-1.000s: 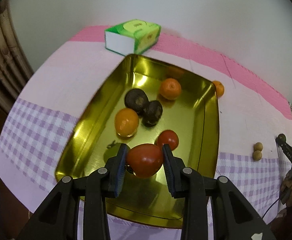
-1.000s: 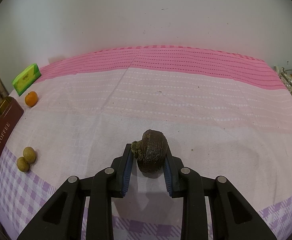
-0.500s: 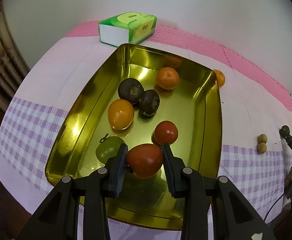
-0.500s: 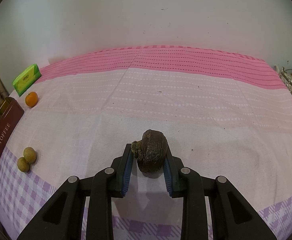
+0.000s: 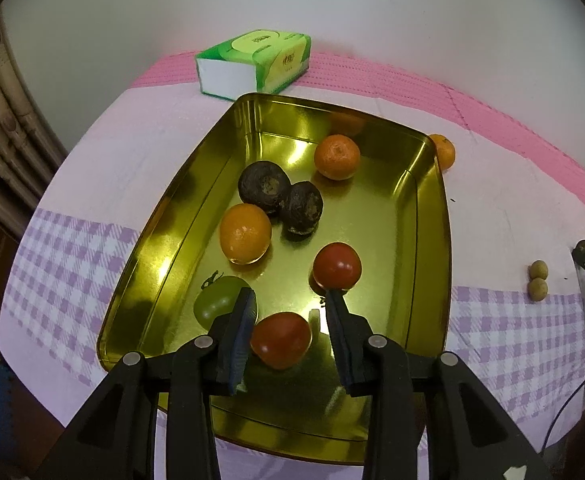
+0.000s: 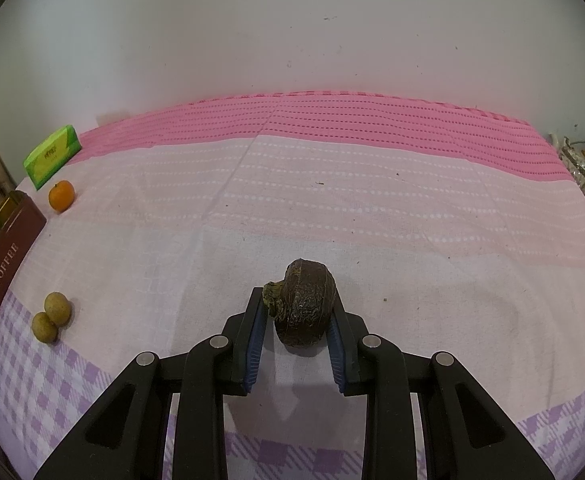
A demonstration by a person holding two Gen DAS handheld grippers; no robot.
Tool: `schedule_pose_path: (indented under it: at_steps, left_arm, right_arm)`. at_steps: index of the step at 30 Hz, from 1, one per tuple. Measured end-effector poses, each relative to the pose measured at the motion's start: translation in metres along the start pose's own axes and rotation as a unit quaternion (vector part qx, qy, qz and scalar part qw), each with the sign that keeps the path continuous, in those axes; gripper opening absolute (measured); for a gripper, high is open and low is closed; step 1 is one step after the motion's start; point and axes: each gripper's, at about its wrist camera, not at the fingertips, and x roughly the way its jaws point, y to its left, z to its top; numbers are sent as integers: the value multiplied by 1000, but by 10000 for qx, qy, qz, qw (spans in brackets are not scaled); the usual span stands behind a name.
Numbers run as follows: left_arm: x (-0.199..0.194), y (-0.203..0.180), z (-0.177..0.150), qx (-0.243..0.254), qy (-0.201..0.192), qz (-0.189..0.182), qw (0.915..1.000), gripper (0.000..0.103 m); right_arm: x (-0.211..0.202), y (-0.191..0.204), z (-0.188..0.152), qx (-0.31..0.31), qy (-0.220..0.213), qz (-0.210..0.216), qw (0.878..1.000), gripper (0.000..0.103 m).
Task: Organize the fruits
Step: 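Carry the large red tomato into the gold tray and open the left gripper, then carry the dark brown fruit into the gold tray and open the right gripper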
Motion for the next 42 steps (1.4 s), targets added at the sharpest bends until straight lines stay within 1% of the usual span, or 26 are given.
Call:
schedule_pose_path:
  at_steps: [4, 8, 17, 21, 26, 30, 33, 36, 42]
  left_arm:
    - [-1, -1, 0, 8, -22, 38, 10000, 35]
    - [-4, 0, 0, 37, -101, 160, 9998, 40]
    - [-12, 1, 1, 60, -201, 311, 9993, 40]
    - [-17, 1, 2, 62, -317, 422, 9986, 51]
    - [-21, -2, 3, 134, -428, 500, 9977, 51]
    - [-24, -5, 3, 205, -484, 569, 9970, 51]
    - [-27, -5, 4, 236, -540, 605, 9964, 52]
    - [-29, -5, 4, 235, -577, 621, 9961, 52]
    - [-34, 1, 6, 144, -651, 675, 9955, 52]
  right_arm:
    - [1, 1, 0, -23, 5, -22, 10000, 29]
    - [1, 2, 0, -54, 7, -53, 10000, 29]
    - [0, 9, 1, -250, 42, -212, 9995, 29]
    - [-2, 10, 1, -155, 45, -162, 9997, 29]
    - [-10, 24, 0, -247, -2, -56, 9997, 29]
    - [-22, 39, 3, -284, -117, 111, 9995, 29]
    - [-32, 58, 8, -427, -214, 254, 9985, 29]
    - [-44, 82, 14, -605, -334, 440, 9966, 29]
    - [-72, 134, 32, -972, -634, 974, 9885, 29]
